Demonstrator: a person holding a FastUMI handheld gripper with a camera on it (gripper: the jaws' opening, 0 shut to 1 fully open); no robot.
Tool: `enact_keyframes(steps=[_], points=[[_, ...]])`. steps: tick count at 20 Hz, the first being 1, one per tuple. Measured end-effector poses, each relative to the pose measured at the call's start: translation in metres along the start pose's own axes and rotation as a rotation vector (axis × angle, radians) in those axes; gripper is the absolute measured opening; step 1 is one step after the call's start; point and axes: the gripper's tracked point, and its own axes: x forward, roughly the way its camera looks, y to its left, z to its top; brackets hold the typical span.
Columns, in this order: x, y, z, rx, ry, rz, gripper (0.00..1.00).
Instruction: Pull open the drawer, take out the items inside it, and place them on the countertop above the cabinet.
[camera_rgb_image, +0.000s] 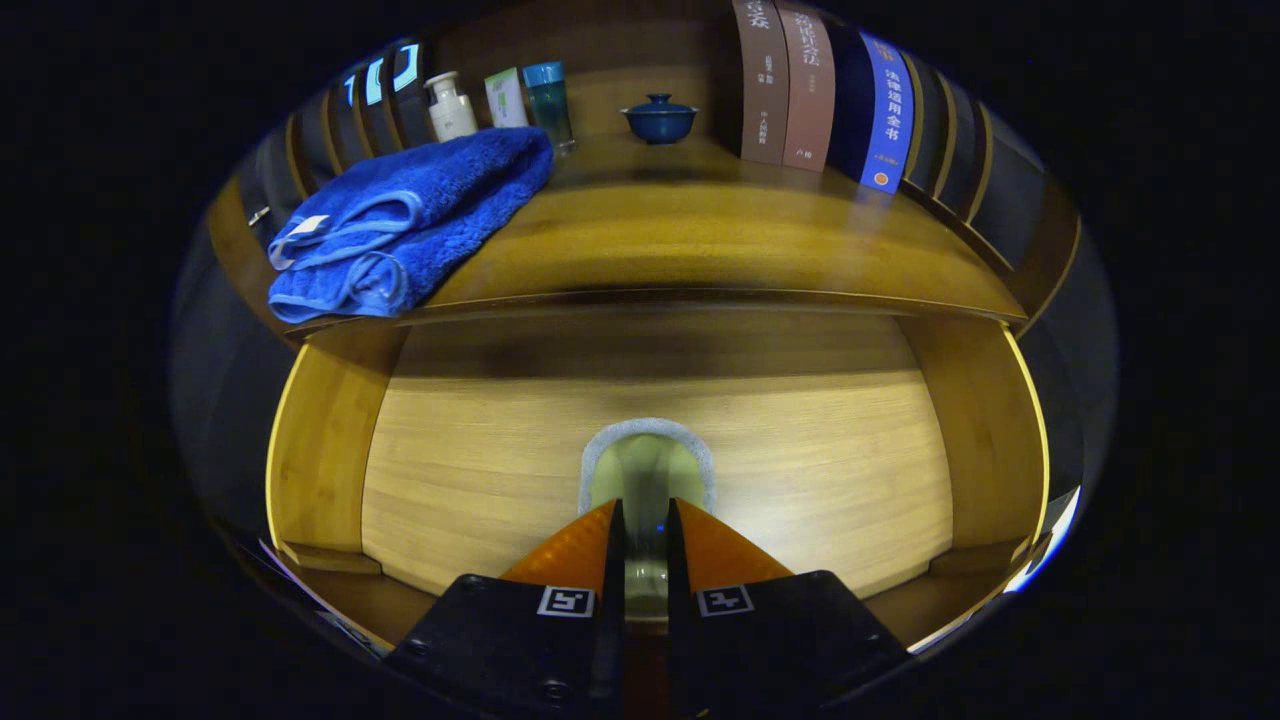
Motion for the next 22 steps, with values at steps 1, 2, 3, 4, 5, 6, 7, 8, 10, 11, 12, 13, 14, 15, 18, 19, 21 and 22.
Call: enact_keyframes(steps=[1,2,3,4,5,6,7,8,10,11,12,13,14,15,18,19,21,22], points=[[-0.008,0.002,0.001,-0.001,-0.013,0.005,0.22],[-0.018,0.003,0.003,-0.004,-0.027,0.012,0.22],[-0.028,0.003,0.005,-0.008,-0.042,0.015,0.23],[-0.037,0.003,0.009,-0.011,-0.057,0.017,0.23],[-0.047,0.003,0.012,-0.014,-0.070,0.019,0.23],[-0.057,0.004,0.015,-0.019,-0.082,0.020,0.22],[-0.067,0.004,0.018,-0.022,-0.095,0.021,0.22],[-0.077,0.003,0.023,-0.025,-0.110,0.023,0.22],[-0.095,0.003,0.038,-0.031,-0.149,0.026,0.22],[-0.101,0.001,0.048,-0.032,-0.168,0.023,0.23],[-0.106,0.001,0.058,-0.027,-0.181,0.023,0.22],[-0.109,0.000,0.070,-0.021,-0.192,0.024,0.22],[-0.109,-0.001,0.081,-0.016,-0.199,0.025,0.22],[-0.107,-0.002,0.091,-0.016,-0.202,0.023,0.22],[-0.095,-0.006,0.124,-0.013,-0.202,0.018,0.22],[-0.088,-0.008,0.134,-0.010,-0.198,0.013,0.22],[-0.072,-0.010,0.152,-0.003,-0.185,0.011,0.22],[-0.065,-0.011,0.161,-0.002,-0.178,0.013,0.22]])
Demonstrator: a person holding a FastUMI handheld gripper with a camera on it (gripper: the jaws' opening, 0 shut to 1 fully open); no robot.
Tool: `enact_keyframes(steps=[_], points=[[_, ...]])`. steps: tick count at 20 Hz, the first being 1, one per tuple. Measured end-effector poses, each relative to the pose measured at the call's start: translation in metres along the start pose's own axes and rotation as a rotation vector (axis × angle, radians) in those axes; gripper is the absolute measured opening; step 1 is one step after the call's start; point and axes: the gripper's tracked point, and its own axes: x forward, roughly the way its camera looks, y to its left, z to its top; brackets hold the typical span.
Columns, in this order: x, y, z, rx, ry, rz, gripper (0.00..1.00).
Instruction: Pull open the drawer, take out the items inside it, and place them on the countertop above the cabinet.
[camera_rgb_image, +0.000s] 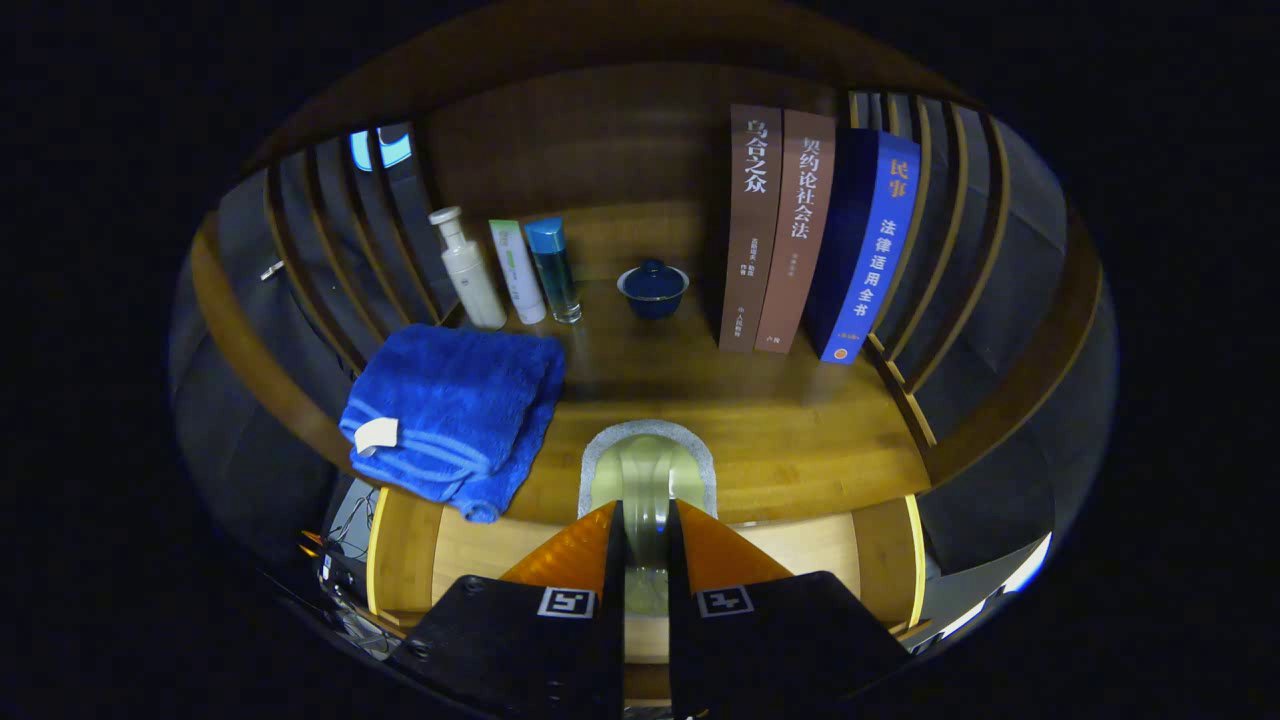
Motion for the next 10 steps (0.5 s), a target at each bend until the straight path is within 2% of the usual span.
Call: enact_keyframes(steps=[5,10], points=[[0.047,0.001,0.029,-0.010,0.029,-0.005,0.22],[0.081,0.002,0.037,-0.001,0.069,-0.002,0.22]])
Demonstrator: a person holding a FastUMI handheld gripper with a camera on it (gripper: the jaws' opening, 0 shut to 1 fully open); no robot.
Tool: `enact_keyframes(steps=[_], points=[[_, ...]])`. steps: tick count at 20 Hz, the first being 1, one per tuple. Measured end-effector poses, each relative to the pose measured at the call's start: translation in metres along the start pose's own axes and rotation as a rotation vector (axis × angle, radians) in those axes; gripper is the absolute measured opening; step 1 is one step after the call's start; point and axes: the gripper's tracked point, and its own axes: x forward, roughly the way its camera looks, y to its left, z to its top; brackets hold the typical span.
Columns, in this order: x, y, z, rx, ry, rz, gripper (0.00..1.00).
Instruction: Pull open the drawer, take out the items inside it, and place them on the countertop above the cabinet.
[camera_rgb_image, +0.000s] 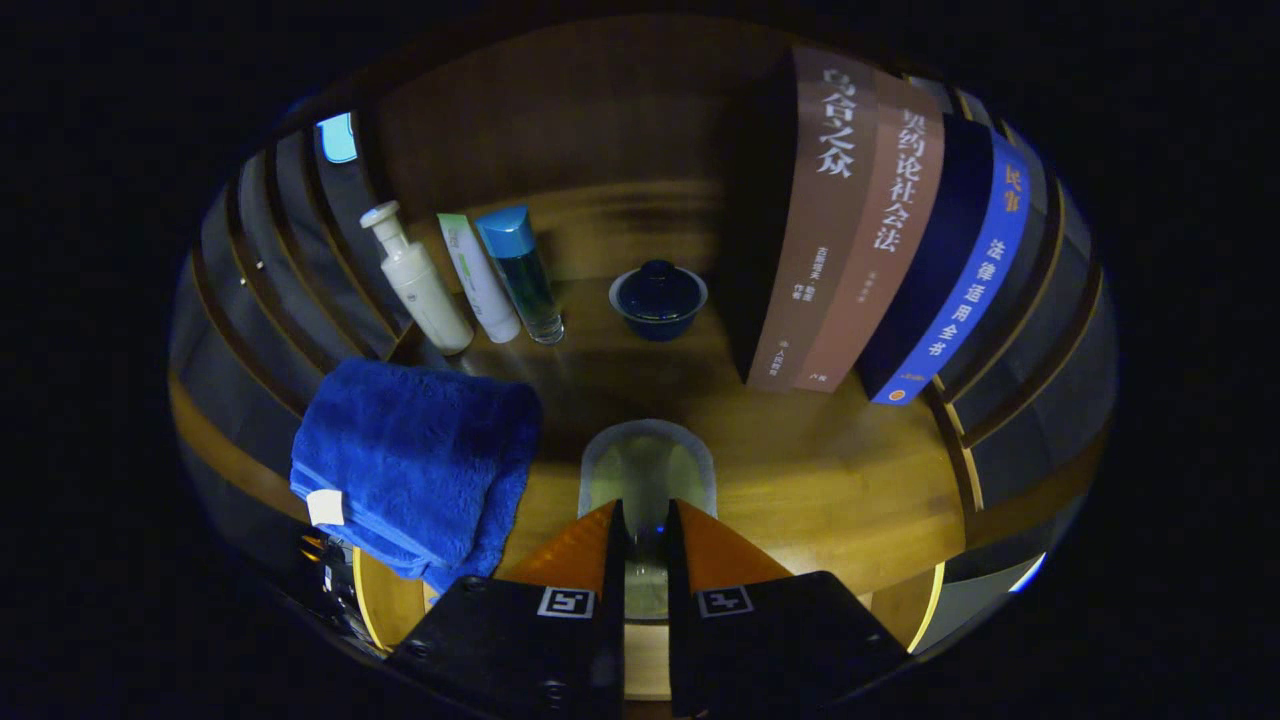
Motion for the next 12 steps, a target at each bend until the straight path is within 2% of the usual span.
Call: enact_keyframes(steps=[3,5,7,9,10,11,12], points=[[0.010,-0.003,0.006,0.003,0.008,-0.009,0.23],[0.014,-0.003,0.007,0.008,0.014,-0.005,0.28],[0.014,-0.004,0.009,0.013,0.009,0.001,0.28],[0.015,-0.006,0.008,0.012,0.013,-0.002,0.42],[0.015,-0.005,0.007,0.012,0.013,0.000,0.52],[0.015,-0.005,0.007,0.011,0.010,0.005,0.55],[0.014,-0.003,0.006,0.006,0.008,0.005,0.67]])
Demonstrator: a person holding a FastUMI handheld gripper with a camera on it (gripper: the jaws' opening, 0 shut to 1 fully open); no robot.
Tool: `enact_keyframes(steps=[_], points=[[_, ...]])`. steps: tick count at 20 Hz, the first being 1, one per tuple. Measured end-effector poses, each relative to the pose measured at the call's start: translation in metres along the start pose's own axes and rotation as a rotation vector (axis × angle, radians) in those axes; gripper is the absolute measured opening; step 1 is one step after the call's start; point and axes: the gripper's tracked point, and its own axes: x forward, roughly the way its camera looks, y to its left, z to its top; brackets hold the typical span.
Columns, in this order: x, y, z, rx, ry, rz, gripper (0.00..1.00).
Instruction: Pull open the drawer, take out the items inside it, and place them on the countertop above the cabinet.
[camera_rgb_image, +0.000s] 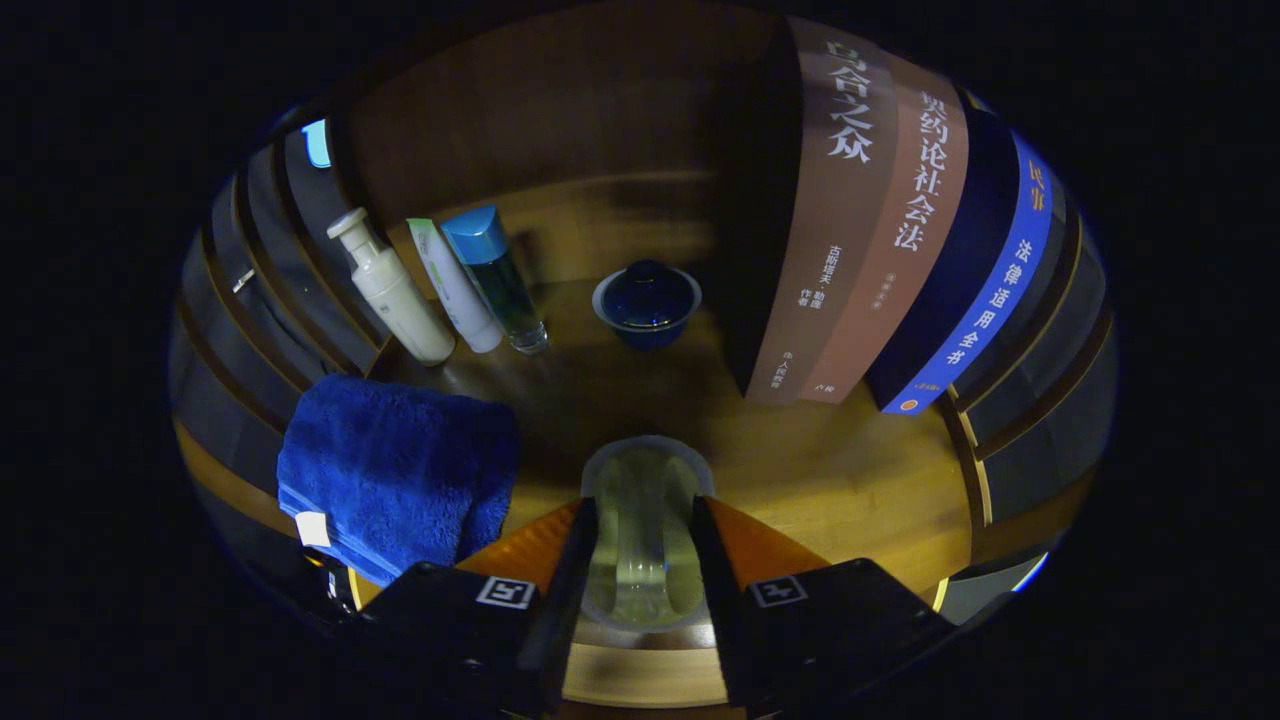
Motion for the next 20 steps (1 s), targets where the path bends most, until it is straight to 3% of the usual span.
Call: enact_keyframes(steps=[3,9,20], points=[[-0.003,-0.001,-0.001,-0.010,-0.014,-0.004,1.00],[-0.020,-0.003,-0.003,-0.008,-0.068,-0.003,0.99],[-0.105,-0.006,-0.039,-0.047,-0.419,-0.001,0.99]])
